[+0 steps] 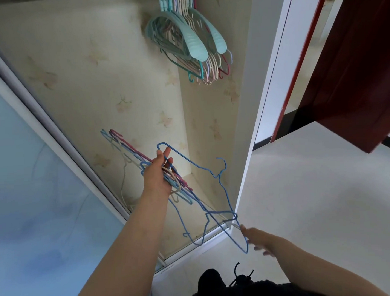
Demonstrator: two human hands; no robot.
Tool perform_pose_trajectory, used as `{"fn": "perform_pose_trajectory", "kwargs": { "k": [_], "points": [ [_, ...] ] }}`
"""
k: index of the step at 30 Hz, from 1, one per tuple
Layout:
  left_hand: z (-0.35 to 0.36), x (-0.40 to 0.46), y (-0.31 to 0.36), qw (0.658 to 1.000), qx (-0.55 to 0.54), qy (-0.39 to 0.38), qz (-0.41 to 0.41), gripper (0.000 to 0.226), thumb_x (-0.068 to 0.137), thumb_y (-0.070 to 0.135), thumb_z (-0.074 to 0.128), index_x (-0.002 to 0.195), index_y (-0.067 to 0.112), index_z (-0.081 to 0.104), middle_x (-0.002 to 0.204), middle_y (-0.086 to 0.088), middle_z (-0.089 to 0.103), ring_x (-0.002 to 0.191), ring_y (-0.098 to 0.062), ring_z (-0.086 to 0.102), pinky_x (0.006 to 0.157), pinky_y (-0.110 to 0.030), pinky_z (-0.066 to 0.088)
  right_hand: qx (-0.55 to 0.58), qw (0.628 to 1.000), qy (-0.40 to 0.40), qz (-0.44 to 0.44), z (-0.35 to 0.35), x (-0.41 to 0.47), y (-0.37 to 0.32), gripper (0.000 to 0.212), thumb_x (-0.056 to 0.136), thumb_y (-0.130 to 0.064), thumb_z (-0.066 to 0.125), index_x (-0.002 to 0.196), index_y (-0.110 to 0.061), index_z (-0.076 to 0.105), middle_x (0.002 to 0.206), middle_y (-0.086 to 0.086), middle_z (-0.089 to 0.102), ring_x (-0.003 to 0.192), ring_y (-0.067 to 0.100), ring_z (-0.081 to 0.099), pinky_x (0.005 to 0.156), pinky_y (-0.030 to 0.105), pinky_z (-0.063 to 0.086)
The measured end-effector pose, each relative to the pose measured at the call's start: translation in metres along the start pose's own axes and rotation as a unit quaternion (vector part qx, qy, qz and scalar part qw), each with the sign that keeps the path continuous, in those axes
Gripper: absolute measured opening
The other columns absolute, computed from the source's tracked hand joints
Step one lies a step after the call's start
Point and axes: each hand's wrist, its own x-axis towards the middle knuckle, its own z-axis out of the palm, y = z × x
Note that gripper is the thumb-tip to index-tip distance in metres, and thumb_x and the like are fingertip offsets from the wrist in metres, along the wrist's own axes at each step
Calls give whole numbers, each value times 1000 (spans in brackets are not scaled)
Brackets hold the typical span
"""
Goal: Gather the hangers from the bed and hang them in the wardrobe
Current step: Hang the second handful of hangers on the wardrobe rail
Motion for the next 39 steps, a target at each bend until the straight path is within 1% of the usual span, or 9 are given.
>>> {"fn": "perform_pose_trajectory", "kwargs": {
  "k": [5,9,14,17,20,23,29,34,39],
  "points": [
    [1,6,3,999,-38,-7,-6,40,94,43,53,116,13,68,78,3,62,71,-6,59,67,-25,53,220,975,15,-4,-3,4,20,51,94,-53,42,119,-8,48,90,8,54,72,21,61,82,39,52],
    [3,14,4,999,-53,-12,-8,38,97,39,50,121,12,64,101,7,67,84,-6,66,74,-27,50,414,896,158,4,-12,2,9,50,91,-55,50,95,-6,49,84,11,50,58,23,55,54,36,58],
    [2,12,2,1000,-11,-23,-11,25,105,30,32,119,16,49,121,0,63,116,-17,55,97,-33,42,574,783,238,24,-31,-1,17,46,94,-53,44,77,-10,43,66,6,40,46,19,34,38,23,40],
    [-1,14,0,1000,25,-1,-16,21,105,24,34,104,14,52,116,-2,65,109,-16,57,90,-28,45,563,795,223,41,-28,-2,20,46,93,-54,46,83,-9,46,67,6,38,47,18,31,42,26,41],
    [-7,20,-2,998,38,44,-25,21,101,28,47,86,16,55,70,6,68,60,-5,57,52,-20,43,535,819,207,11,-26,-5,10,45,91,-55,51,83,-10,48,67,6,37,47,17,31,48,29,45],
    [-19,30,-2,996,66,57,-31,32,100,28,47,70,19,47,48,8,50,35,-5,41,39,-18,34,572,807,139,-47,-24,-11,-13,45,88,-53,58,74,-12,45,63,3,35,42,15,31,49,27,49],
    [-31,31,-2,997,22,63,-37,29,99,24,49,70,19,48,48,10,52,37,-2,47,41,-16,37,680,716,-82,-138,-24,-30,-76,43,95,-43,48,65,-14,40,49,2,54,39,6,53,50,24,57],
    [-34,22,9,997,-11,73,-20,29,101,23,46,73,15,49,45,9,52,34,-2,47,33,-13,35,719,652,-115,-212,-19,-56,-136,45,101,-38,37,66,-12,43,43,1,41,40,13,51,58,32,60],
    [-46,25,18,995,-24,92,-8,28,101,24,46,75,15,52,46,9,54,35,-3,48,34,-14,36,746,626,-150,-171,-9,-67,-163,42,102,-23,39,62,-13,35,37,-2,31,31,10,43,50,30,58]
  ]
}}
